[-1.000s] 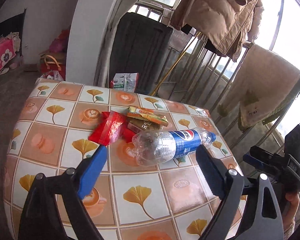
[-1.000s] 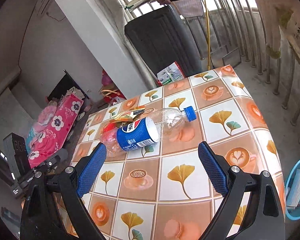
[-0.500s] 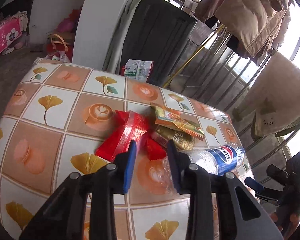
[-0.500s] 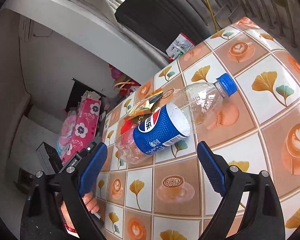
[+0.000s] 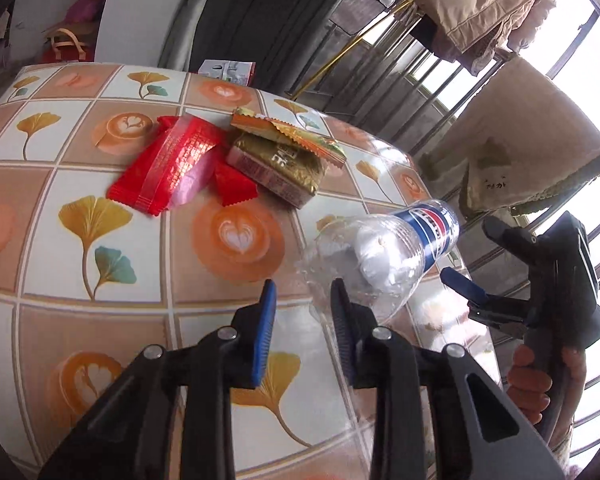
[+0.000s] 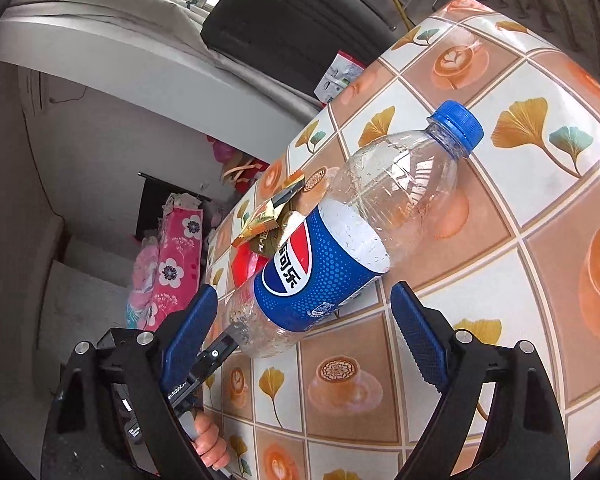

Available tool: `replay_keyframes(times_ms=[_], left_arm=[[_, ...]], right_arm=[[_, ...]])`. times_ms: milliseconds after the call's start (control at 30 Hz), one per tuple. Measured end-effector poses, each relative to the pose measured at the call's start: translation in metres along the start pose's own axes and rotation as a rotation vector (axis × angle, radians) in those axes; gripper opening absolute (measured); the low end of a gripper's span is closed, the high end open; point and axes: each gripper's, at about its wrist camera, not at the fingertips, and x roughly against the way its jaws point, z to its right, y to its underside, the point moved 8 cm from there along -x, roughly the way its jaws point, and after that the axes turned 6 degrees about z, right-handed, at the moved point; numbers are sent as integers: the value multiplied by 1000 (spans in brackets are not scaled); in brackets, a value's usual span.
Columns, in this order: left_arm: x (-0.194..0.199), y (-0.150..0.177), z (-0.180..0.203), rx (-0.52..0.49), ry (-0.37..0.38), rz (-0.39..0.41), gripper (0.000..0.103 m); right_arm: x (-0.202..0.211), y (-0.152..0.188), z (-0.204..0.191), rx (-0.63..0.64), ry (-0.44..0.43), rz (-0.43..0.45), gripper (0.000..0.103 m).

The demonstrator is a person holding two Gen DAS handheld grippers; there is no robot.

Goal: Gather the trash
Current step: 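Grasp the red packet with the left tool while the right tool grasps the Enaak bag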

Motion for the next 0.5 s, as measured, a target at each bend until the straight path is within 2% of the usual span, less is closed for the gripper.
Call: replay_keyframes(times_ms=[200,367,500], left_arm=[[8,19,37,-29,81,-59,27],[5,47,87,-122,161,-131,27],[21,34,89,-147,139,-65,27]], right_arm=[[14,-1,9,-26,13,27,83],[25,-3,21,-52,41,47,82],[30,-8,25,-57,52,59,81]])
